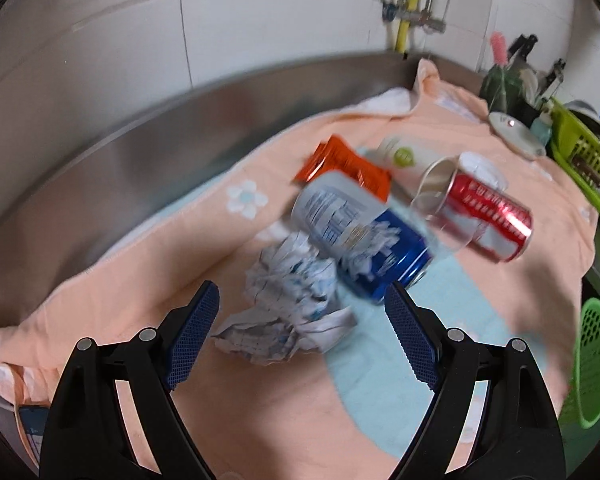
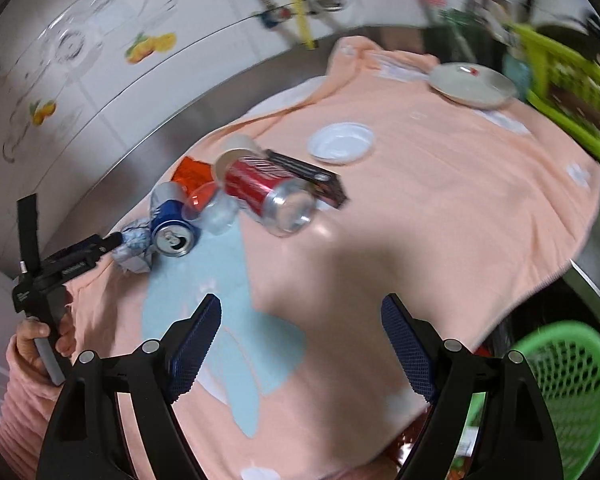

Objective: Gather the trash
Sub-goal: 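Move both tools back over the remaining trash on the towel, then grasp the crumpled paper with the left tool while the right tool grasps the red Coca-Cola can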

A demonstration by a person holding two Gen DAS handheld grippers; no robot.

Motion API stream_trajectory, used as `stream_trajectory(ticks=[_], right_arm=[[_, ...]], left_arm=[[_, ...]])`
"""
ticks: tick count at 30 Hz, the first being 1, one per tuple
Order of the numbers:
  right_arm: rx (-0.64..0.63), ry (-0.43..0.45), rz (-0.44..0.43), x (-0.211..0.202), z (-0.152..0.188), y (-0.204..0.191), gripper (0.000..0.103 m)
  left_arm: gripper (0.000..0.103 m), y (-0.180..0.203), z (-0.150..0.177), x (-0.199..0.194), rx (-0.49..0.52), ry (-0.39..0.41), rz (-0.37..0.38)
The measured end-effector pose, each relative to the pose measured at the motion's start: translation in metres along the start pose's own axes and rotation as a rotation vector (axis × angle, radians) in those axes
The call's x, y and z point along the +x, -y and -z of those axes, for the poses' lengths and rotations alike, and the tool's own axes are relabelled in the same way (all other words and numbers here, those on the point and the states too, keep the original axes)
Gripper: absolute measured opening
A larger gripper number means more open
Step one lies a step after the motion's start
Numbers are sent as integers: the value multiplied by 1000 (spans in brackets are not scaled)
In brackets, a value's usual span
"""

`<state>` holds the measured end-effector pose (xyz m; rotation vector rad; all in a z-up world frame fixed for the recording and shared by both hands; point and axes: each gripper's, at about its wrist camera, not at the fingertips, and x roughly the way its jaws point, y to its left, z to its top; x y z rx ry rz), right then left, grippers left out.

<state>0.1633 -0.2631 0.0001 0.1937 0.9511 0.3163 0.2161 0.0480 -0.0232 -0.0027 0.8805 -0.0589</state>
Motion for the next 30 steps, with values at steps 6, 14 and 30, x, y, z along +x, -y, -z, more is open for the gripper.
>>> stream_trajectory(ticks=[6,14,30], right_arm=[[-128,-19,8,28,-34,-33,79],[-293,-81,61,76,-69,-58,79],[-603,-177,208,151,-80,-73,79]], left_arm=[[79,-13,8,19,-28,-25,60],[61,-15,12,37,-23,-46,129],[43,-11,9,51,22,-63,183]])
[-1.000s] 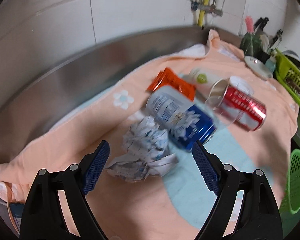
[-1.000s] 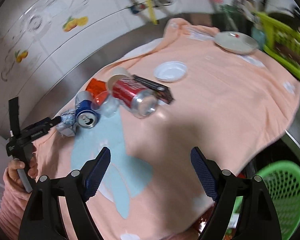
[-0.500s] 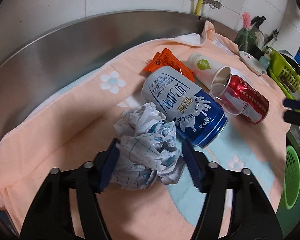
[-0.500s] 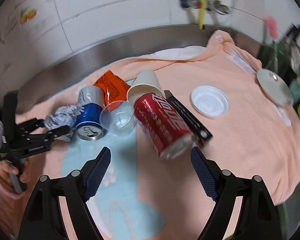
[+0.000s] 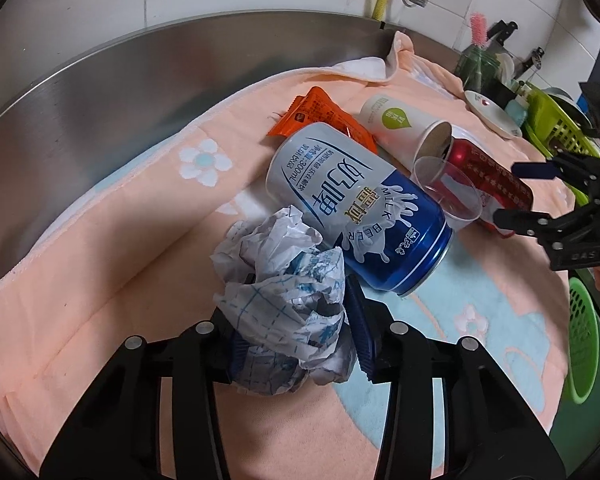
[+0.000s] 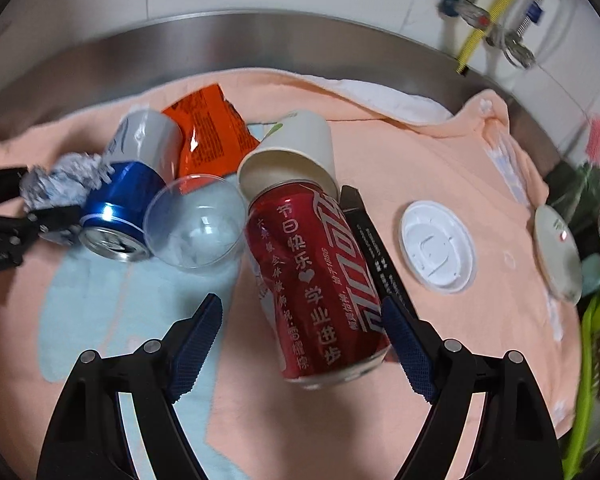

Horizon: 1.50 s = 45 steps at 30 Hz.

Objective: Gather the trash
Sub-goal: 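Grasp the crumpled paper with the left tool while the right tool grasps the red Coca-Cola can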

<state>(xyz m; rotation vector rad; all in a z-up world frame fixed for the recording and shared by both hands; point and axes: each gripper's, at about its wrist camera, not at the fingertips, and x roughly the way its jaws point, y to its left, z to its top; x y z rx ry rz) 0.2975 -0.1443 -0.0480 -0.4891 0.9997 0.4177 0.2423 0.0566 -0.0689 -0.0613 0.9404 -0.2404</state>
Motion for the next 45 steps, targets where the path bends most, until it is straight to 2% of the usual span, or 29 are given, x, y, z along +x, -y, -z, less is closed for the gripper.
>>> stream_trajectory(ticks=[5,7,11,13,16,19,24,35,40,45], right_arm=[[-48,-18,65,15,-4,-3,79],[-64,-26,98,21,-5,-6,78],[-68,-28,144,28,-7,-9,76],[-50,-23,148,28,-9,-7,71],[-2,-22,106,25,-11,-1,70],[59,-26,56,19,-9,1,68],[195,-40,-64,7,8,8,65],[493,-6,-348,-36,80,14,64],[560,52,-384,-66,110,19,64],[632,124,-355,-105,150,35,64]], left_arm=[[48,3,0,2,17,-5,-6],[56,4,-1,3,17,-7,-3],[57,8,-1,5,34,-8,-17],[57,8,-2,5,35,-4,-14],[55,8,-1,5,39,-4,-19],[41,7,-1,5,36,-5,-12],[29,3,0,-2,15,1,26],[23,8,20,-36,-1,27,68],[23,20,33,-58,23,48,90],[23,43,44,-79,60,61,142]])
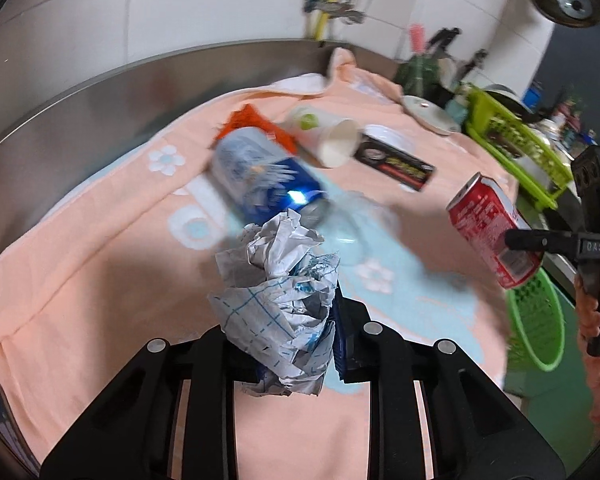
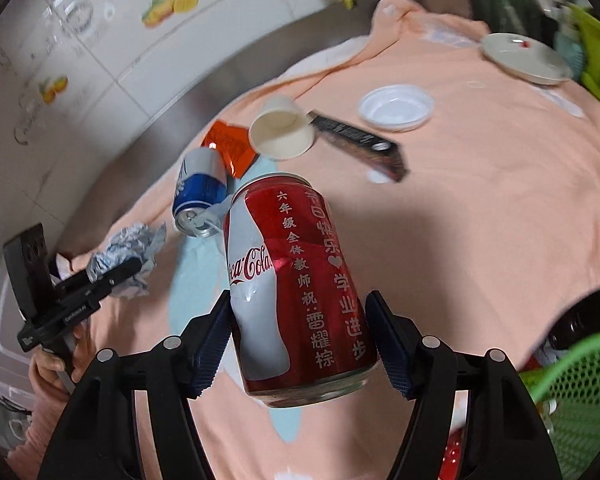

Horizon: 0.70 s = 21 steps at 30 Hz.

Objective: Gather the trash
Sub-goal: 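Grasp the crumpled paper with the left tool while the right tool grasps the red Coca-Cola can, then drop the Coca-Cola can and crumpled paper into the green wastebasket with both tools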

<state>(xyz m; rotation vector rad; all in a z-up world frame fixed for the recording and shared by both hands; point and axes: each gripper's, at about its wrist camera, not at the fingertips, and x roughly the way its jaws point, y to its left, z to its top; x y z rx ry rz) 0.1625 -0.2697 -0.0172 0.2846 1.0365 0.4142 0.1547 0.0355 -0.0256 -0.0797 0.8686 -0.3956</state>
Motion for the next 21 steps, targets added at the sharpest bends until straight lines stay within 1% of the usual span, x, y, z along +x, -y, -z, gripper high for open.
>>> stream_trajectory(ticks=[3,7,9,12,17,21], right_arm=[[30,42,39,-29,17,22,64],[102,87,138,-70,53,61,64],[140,98,196,-82,70,81,64],[205,107,288,-100,101,113,65],[311,98,363,-116,145,159,65],[385,93,384,-120,164,192,65]], left_arm=[[23,21,4,-6,40,5,35],[23,60,4,-7,95,3,112],[23,86,3,-4,130,-4,159],[23,126,4,2,189,-19,209],[23,190,8,16,286,-57,276],[23,246,13,30,366,-92,331]])
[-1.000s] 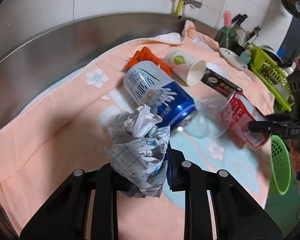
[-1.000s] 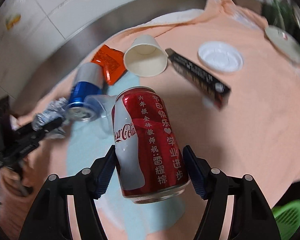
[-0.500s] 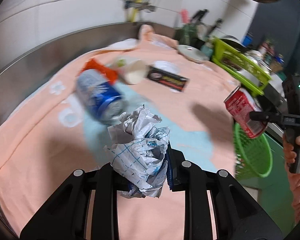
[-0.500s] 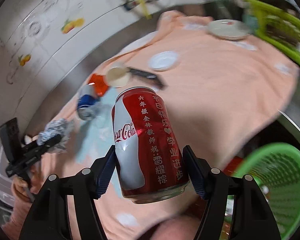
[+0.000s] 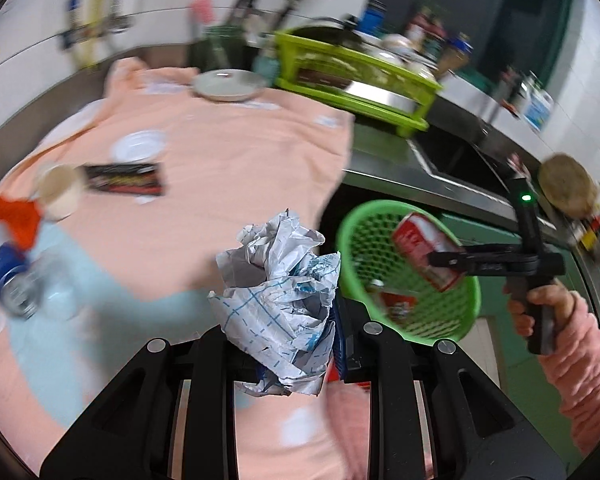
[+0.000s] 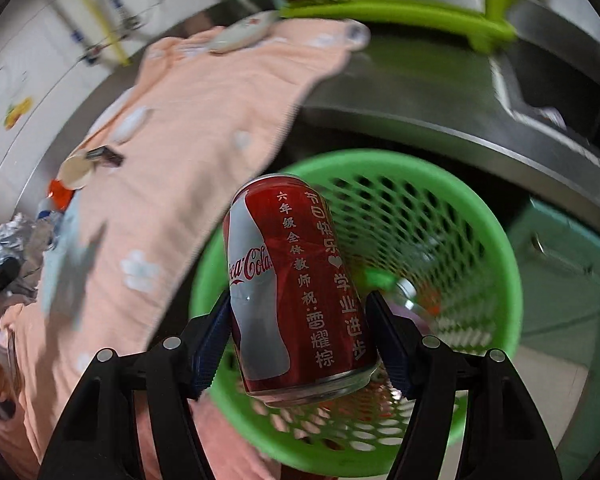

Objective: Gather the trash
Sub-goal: 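Drop the Coca-Cola can and crumpled paper into the green wastebasket with both tools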

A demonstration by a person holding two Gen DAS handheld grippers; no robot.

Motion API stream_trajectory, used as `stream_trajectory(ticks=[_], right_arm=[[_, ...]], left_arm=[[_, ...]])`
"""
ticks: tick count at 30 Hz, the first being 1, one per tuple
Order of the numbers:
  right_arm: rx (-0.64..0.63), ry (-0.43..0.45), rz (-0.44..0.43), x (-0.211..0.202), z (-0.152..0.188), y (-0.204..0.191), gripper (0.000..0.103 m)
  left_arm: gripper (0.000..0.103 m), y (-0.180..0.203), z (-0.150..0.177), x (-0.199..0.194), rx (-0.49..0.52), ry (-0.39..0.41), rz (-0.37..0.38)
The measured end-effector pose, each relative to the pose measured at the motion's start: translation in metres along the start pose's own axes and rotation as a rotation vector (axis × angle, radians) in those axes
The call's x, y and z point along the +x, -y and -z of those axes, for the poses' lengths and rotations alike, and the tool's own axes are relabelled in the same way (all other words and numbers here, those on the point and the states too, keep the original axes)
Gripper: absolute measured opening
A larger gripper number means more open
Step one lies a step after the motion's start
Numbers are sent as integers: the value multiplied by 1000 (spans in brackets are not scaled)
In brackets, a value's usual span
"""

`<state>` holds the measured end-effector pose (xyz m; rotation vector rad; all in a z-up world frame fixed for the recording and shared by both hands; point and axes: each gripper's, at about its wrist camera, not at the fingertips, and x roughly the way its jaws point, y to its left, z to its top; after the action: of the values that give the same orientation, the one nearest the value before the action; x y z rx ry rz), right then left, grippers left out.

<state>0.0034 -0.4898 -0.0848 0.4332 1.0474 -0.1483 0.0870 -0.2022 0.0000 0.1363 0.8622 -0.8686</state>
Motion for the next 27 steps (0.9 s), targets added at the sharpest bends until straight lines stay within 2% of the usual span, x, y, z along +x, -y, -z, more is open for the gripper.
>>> stream_trajectory(ticks=[9,13,21,23,25,27], right_arm=[[60,41,-2,7,-8,35,65],[66,71,-15,-5,-7,44,66],[58,122,26,-35,7,61,73],[62,127,32,-39,11,66,73],[67,130,34,-42,14,71,74],[72,131,36,-44,16,75,74]], left_arm=[[23,81,-15,68,94,-99,89],[23,109,-12,93,132,-146,109],[27,146,-4,140,161,-240,137],[30,152,-4,150,165,-254,133],[46,155,-4,156,167,-261,125],[50,159,-4,162,178,-260,117]])
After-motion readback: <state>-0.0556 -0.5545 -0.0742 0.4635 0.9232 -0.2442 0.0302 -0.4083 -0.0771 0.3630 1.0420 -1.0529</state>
